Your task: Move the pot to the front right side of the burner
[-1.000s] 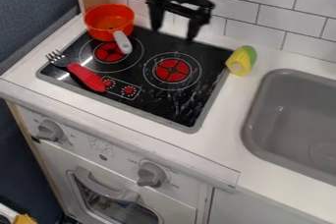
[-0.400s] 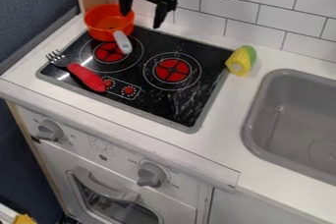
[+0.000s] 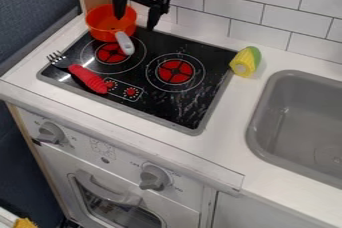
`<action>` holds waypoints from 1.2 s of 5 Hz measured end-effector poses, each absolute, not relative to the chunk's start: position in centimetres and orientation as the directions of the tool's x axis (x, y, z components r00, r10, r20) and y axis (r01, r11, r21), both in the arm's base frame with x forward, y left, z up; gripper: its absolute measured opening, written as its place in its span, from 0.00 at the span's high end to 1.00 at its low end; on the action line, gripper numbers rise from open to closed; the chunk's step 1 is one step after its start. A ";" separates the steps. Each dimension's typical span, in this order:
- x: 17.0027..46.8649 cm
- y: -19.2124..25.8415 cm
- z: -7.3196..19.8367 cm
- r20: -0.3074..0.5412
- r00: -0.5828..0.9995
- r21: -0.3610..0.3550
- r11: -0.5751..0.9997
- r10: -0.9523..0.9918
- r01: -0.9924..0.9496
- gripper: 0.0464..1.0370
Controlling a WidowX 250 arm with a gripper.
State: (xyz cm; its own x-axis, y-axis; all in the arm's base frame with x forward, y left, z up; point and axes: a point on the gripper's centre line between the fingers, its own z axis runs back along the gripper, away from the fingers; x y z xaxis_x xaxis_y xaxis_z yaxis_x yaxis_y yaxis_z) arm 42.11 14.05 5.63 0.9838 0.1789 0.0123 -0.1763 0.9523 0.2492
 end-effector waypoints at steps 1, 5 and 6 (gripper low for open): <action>42.1 14.4 4.5 -0.006 0.984 0.264 0.949 0.180 -0.172 0.04; 41.8 14.7 2.5 0.058 0.979 0.336 0.920 0.196 -0.203 0.90; 41.9 13.8 2.6 0.056 0.983 0.315 0.931 0.177 -0.185 0.95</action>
